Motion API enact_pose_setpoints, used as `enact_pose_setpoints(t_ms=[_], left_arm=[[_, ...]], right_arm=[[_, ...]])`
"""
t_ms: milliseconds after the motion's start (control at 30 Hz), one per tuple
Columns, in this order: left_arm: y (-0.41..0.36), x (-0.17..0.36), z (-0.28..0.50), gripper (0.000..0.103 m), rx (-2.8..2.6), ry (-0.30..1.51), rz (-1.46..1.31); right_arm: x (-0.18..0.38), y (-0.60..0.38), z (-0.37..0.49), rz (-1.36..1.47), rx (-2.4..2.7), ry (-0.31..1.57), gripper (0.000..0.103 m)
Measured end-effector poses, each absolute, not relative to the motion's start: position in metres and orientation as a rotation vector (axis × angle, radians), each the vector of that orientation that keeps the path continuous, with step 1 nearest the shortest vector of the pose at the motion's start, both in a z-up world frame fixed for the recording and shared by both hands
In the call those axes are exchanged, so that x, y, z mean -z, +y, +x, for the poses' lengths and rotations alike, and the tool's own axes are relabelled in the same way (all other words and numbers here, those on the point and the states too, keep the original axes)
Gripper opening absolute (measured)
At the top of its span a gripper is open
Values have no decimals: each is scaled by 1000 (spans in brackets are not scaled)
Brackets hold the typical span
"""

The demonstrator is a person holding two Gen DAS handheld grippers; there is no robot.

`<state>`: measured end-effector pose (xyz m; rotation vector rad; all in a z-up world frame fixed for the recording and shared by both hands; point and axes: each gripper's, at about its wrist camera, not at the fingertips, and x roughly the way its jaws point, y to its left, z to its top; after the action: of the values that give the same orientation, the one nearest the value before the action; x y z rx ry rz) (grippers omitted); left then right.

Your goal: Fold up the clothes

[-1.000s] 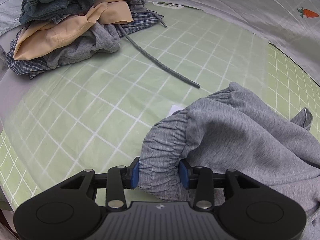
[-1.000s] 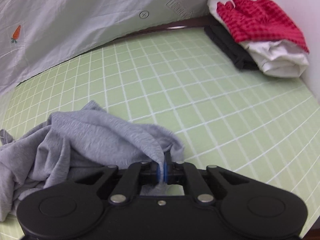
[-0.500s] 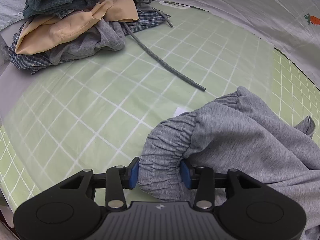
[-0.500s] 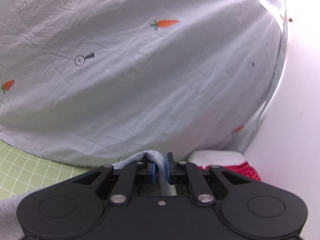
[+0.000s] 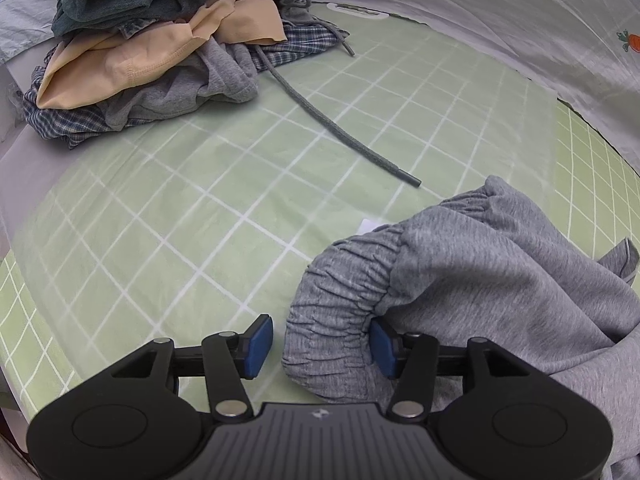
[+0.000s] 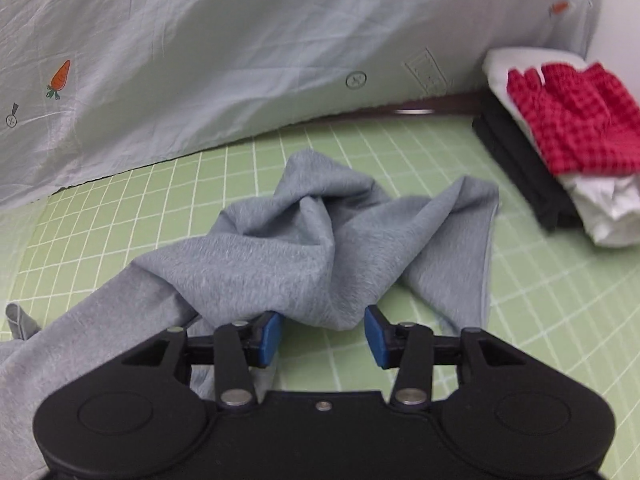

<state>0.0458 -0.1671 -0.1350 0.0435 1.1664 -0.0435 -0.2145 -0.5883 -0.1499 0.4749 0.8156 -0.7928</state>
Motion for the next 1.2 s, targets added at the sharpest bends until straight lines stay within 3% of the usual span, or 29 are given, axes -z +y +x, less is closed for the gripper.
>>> enact_pose_setpoints(t_ms=[67, 233, 467, 500, 567, 600, 667, 700, 733, 833, 1200], left_arm=[[-168, 135, 46, 55, 45, 1166, 47], [-165, 136, 47, 55, 47, 1169, 29], [-164, 136, 46, 55, 50, 1170, 14], [-164, 135, 46, 53, 52, 1169, 13], [-164, 135, 45, 47, 68, 1167, 2], [-164, 134, 44, 42, 78, 1166, 0], [-166, 133, 43, 37, 97, 1160, 13], [-166, 131, 42, 31, 107, 1158, 18], [-166, 130, 40, 24, 116, 1155, 19], [-160, 120, 31, 16, 135, 1128, 11], [-116, 49, -12, 11, 113, 964, -128]], right_arm=[[160, -582, -218, 551, 760, 814, 50], [170, -576, -200, 609, 690, 827, 71], [182, -574, -178, 632, 652, 870, 72], [183, -574, -179, 644, 647, 872, 70], [186, -573, -181, 655, 632, 880, 53], [186, -571, -183, 644, 625, 883, 35], [183, -567, -189, 622, 615, 875, 22], [180, -565, -194, 614, 614, 860, 8], [176, -563, -199, 606, 613, 845, 7], [162, -557, -222, 603, 649, 782, 6], [84, -508, -326, 459, 739, 622, 4]])
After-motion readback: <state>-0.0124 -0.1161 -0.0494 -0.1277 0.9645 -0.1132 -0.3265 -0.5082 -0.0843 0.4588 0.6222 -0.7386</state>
